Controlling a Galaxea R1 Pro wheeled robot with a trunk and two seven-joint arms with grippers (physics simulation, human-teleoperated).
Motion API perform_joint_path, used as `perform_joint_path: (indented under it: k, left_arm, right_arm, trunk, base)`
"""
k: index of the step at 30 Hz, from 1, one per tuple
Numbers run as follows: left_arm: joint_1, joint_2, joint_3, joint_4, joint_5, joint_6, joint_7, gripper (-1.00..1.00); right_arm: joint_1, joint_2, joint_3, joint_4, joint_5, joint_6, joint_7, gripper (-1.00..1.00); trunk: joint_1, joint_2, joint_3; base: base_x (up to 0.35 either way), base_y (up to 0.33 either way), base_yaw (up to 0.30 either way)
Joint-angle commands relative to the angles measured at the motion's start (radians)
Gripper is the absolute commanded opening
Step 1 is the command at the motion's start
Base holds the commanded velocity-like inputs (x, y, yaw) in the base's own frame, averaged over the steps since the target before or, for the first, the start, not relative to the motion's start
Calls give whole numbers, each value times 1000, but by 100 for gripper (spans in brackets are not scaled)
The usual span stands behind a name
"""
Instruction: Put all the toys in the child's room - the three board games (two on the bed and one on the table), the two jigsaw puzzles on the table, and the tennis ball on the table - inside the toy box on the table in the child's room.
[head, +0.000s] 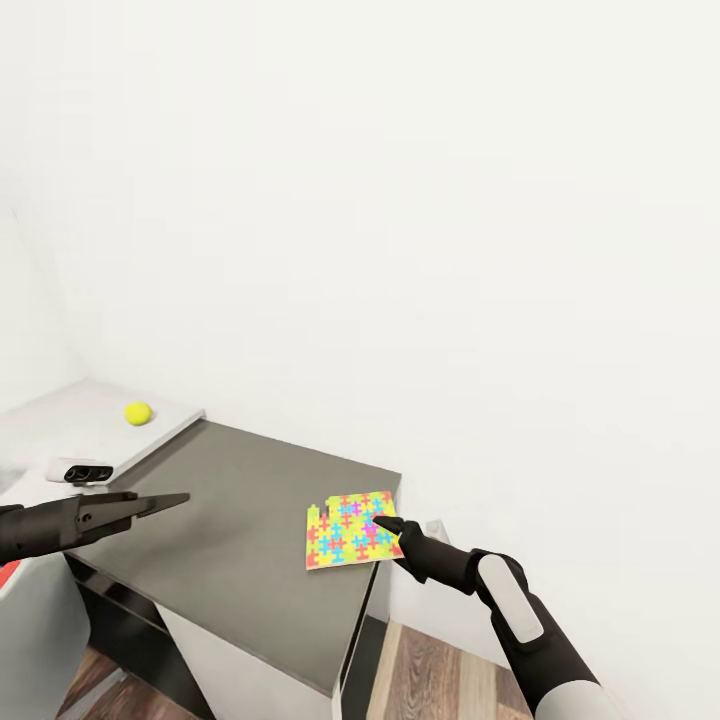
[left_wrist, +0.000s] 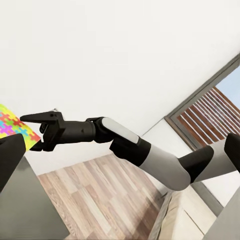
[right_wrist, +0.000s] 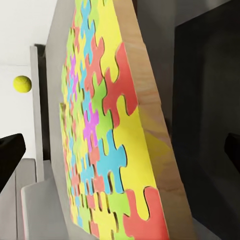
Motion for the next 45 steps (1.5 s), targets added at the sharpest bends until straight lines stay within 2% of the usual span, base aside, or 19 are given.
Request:
perform_joint_path:
  k: [1, 9, 10, 17, 35, 39, 45]
  left_arm:
    - [-1, 0, -1, 0, 0, 10, -4, 100]
    - [-1, 0, 0, 1, 0, 9, -4, 100]
    - [-1, 0, 0, 0, -1, 9, -4, 100]
    - [-1, 0, 1, 1, -1, 9, -4, 100]
    - [-1, 1, -4, 0, -2, 15, -4, 100]
    - [-1, 1, 4, 0, 5, 18, -4, 100]
    - [-1, 3, 9, -1, 10, 18, -4, 100]
  right_arm:
    - [0, 0, -1, 0, 5, 3, 5, 100]
    - [1, -1, -7, -1, 4, 3, 5, 100]
    - [1, -1, -7, -1, 4, 3, 5, -100]
    - [1, -1, -7, 0, 2, 3, 5, -100]
    - [1, -1, -7, 0, 1, 3, 5, -100]
    - [1, -1, -7, 0, 2, 3, 5, -100]
    - [1, -1, -7, 0, 5, 2, 6, -100]
  trunk:
    - [0, -1, -1]
    - [0, -1, -1]
    - [0, -1, -1]
    - [0, -1, -1]
    - [-69, 125, 55]
    - [-69, 125, 55]
    - [-92, 167, 74]
  base:
    - [0, 0, 29]
    - [0, 0, 8]
    - [0, 0, 1]
    - [0, 0, 0]
    - [0, 0, 0]
    - [0, 0, 0]
    - [0, 0, 0]
